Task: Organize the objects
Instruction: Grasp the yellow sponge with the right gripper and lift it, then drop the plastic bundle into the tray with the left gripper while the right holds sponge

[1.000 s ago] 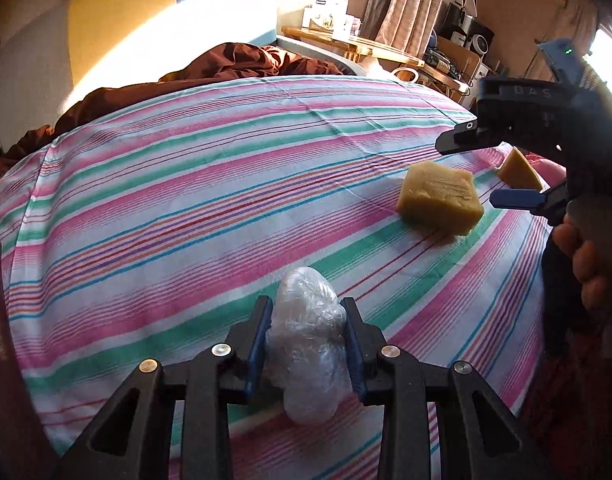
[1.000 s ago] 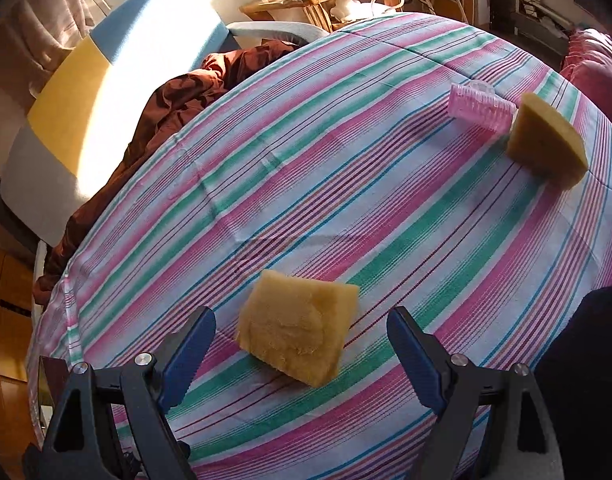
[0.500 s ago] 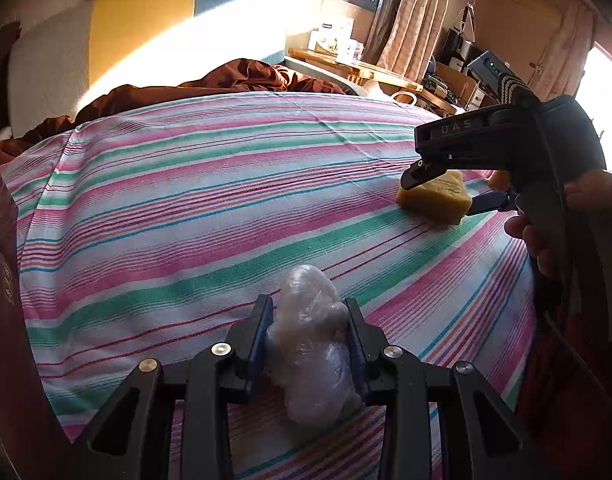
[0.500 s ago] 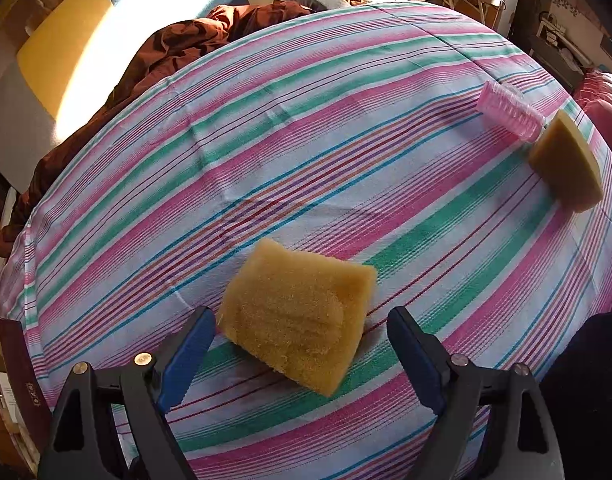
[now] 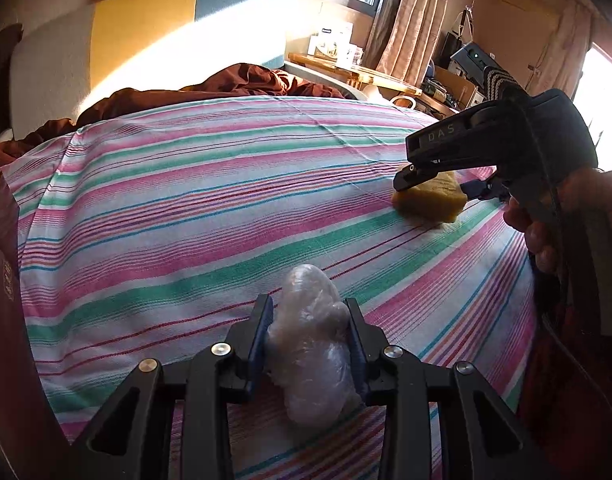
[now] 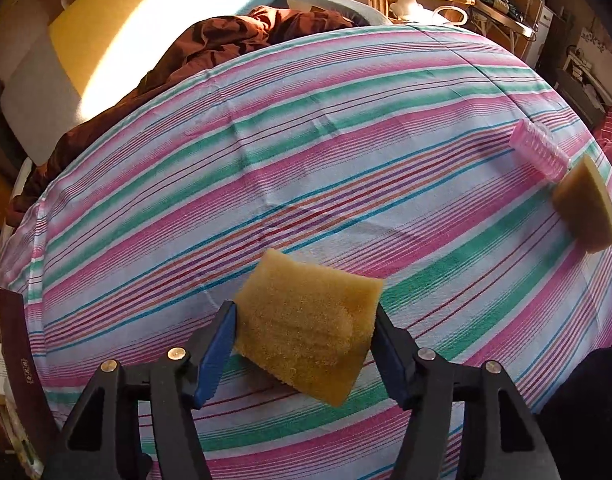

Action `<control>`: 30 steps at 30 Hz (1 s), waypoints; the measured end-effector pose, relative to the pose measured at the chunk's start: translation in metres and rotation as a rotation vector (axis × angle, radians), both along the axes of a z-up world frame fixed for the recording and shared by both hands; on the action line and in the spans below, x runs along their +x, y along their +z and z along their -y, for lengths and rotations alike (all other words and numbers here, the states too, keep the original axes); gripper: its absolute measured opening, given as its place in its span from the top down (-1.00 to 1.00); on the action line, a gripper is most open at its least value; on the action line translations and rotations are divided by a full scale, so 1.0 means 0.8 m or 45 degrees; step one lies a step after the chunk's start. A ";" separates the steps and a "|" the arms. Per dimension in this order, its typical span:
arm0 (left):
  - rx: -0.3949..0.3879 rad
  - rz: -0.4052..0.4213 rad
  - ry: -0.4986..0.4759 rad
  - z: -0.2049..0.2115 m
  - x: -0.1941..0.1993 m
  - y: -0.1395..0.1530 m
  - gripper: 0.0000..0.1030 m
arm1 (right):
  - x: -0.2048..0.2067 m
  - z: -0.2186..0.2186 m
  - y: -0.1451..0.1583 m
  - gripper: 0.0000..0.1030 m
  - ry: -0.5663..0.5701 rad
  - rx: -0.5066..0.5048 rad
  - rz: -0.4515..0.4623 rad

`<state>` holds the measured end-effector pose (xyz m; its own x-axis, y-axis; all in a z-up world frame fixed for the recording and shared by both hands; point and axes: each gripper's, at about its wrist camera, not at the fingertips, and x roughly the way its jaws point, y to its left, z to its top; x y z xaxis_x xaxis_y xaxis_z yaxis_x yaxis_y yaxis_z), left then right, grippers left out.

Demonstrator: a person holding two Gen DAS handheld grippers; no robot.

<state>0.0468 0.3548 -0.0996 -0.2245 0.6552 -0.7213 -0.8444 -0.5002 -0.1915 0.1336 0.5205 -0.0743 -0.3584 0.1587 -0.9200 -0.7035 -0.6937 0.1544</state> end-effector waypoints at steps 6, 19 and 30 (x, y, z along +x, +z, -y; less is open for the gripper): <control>-0.006 -0.016 -0.002 -0.001 0.002 0.000 0.29 | -0.048 0.050 0.001 -0.25 0.275 0.003 0.009; -0.034 -0.046 -0.004 0.003 0.010 0.003 0.33 | -0.042 0.052 -0.001 -0.25 0.286 -0.019 0.035; -0.033 -0.029 0.077 0.032 0.014 0.045 0.34 | -0.051 0.051 -0.009 -0.25 0.292 -0.015 0.038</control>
<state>0.0583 0.3295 -0.0639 -0.2796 0.6213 -0.7320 -0.8165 -0.5549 -0.1591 0.0932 0.4794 -0.0816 -0.3562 0.0654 -0.9321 -0.5318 -0.8344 0.1447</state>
